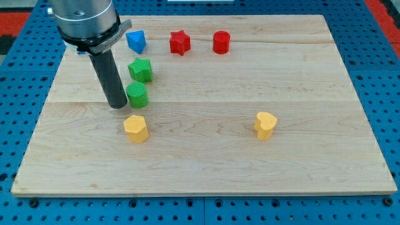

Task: Push the yellow heart into the bottom of the yellow hexagon

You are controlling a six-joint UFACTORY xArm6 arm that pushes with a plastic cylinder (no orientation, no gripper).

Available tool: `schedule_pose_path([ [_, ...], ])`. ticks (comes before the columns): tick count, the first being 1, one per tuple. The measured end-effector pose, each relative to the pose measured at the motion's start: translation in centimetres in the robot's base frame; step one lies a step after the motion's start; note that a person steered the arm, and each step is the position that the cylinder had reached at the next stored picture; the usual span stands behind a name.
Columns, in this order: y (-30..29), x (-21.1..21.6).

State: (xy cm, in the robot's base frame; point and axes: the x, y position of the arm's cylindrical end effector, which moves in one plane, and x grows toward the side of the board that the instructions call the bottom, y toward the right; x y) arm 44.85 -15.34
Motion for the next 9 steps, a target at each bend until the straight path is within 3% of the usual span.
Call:
schedule_pose_path([
  [2,1.7,2.0],
  [4,14.3,2.0],
  [5,22.5,-1.7],
  [6,27.8,-0.9],
  [7,27.3,6.8],
  [8,23.2,11.1],
  [9,23.7,11.8],
])
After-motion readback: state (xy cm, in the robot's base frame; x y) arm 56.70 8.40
